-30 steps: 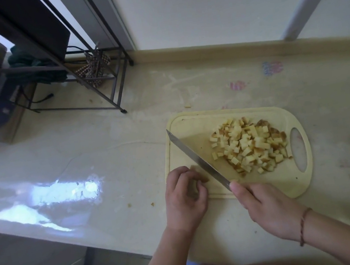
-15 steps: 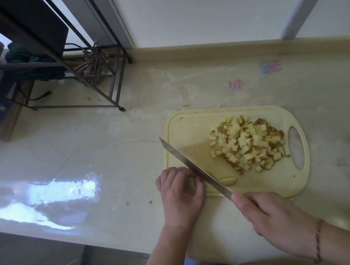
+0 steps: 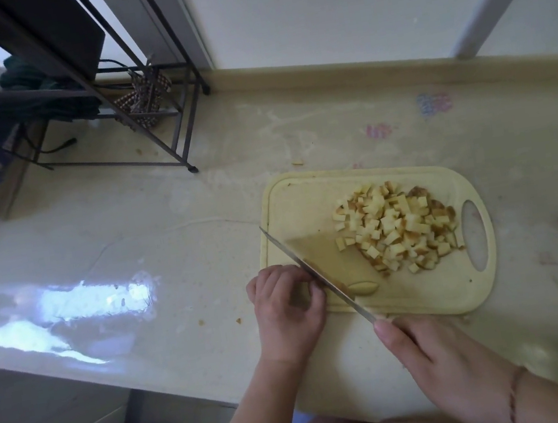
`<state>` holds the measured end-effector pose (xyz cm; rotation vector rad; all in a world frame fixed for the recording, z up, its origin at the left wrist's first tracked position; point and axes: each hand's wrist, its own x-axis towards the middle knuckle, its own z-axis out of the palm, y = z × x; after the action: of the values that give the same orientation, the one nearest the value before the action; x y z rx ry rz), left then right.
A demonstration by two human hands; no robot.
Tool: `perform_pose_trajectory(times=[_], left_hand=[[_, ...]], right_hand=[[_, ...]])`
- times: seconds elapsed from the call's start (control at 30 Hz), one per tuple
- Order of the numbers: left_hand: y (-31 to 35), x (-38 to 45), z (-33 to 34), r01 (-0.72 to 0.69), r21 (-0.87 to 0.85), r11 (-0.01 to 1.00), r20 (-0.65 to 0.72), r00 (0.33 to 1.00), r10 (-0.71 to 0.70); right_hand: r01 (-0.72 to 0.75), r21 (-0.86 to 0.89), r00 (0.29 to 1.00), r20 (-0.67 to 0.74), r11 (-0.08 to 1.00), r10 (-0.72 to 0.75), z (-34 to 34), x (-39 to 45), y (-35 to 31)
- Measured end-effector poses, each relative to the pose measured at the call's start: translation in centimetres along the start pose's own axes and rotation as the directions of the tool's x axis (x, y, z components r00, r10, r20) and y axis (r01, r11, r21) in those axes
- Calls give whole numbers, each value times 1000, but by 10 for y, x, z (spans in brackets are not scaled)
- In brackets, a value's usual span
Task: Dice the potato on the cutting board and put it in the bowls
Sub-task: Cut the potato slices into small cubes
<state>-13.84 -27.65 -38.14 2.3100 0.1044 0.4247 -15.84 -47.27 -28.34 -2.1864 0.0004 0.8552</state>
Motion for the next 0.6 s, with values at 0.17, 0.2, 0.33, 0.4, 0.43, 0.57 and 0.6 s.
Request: perform_pose_trajectory(times=[0.17,0.2,0.33,0.4,0.43,0.57,0.6], left_hand=[[-1,1,0,-19,-3,1000,7,1000,19],[-2,0,1,-21,0,1000,12,1000,21],[-1,1,2,-2,2,1000,31,1000,1],[0,1,2,13,3,1000,40,999,-13],[0,1,1,20,8,1000,50,999,-20],[2,1,0,43,58,997,123,991,-50],[4,1,0,49,74,996,141,988,-59]], right_hand=[[25,-21,1000,-10,999,-25,8,12,5],[23,-28,1000,-7,999,-23,11,17,2],[25,-13,1000,-3,1000,-25,16,33,-9],[10,6,1000,10,1000,-10,14,34,-7],[12,16,1000,13,1000,-12,13,33,-5],[71,15,997,-7,997,-71,14,29,-1],[82,17,996,-19,996,-82,15,28,0]])
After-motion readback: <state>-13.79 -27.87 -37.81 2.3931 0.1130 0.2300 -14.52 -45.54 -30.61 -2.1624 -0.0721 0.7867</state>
